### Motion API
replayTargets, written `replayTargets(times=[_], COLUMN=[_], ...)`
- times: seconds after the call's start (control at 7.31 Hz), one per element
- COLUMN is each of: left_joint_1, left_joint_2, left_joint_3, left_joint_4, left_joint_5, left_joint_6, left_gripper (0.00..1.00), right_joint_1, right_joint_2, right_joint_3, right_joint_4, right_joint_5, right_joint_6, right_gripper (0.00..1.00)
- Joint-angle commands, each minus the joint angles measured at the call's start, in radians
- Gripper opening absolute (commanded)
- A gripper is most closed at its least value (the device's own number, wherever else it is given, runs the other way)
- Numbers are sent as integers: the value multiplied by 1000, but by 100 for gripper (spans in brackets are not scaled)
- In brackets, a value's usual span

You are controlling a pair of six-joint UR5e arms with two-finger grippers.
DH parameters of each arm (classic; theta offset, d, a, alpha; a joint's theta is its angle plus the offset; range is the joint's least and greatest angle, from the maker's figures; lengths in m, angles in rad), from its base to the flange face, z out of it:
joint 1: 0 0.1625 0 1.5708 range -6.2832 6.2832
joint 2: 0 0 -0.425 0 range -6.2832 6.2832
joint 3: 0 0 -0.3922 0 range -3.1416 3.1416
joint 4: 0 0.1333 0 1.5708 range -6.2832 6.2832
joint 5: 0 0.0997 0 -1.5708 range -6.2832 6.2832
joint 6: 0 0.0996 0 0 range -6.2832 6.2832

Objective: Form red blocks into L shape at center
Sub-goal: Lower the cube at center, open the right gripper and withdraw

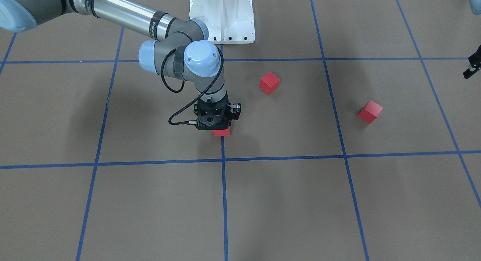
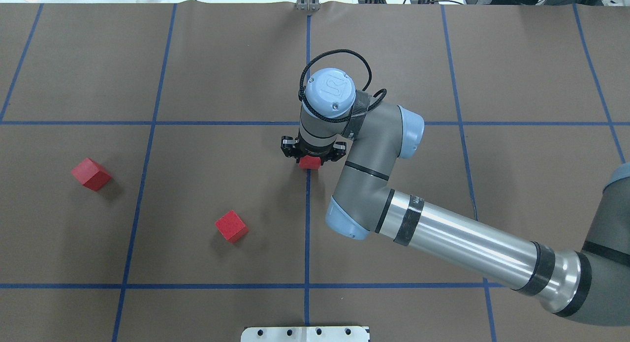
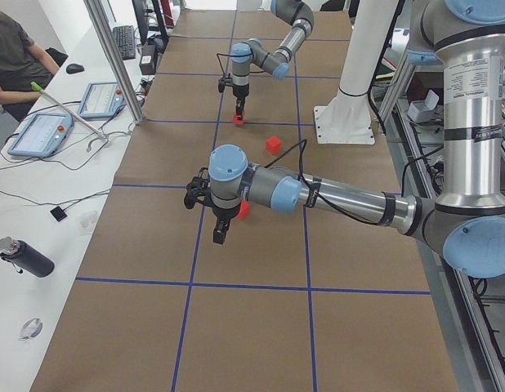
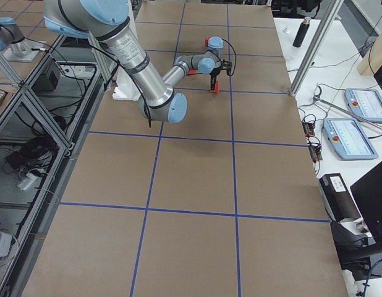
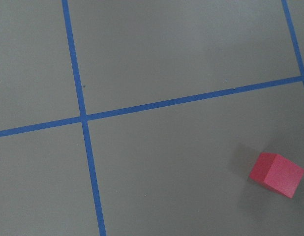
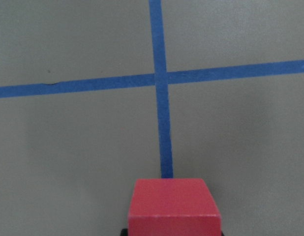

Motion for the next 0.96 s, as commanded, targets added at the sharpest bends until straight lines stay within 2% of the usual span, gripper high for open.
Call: replayTargets(times=[0.0,0.27,0.68,0.82], left_joint_1=[0,0,0,0], left_joint_2=[0,0,-2,-2], left_joint_3=[1,1,-2,-4], left_joint_4=[0,0,0,0], left_joint_5=[0,0,0,0], left_joint_6=[0,0,0,0], left_gripper=[100,100,100,100], right_joint_1=[-6,-6,-7,-7], right_joint_2=[1,1,-1,-2], right_joint_3=[-8,-9,-9,-9], right_joint_4=[-1,-2,-1,-2], right_joint_5=[-6,-6,-6,-6], right_joint_6=[-2,0,0,-2], right_gripper=[35,46,72,78])
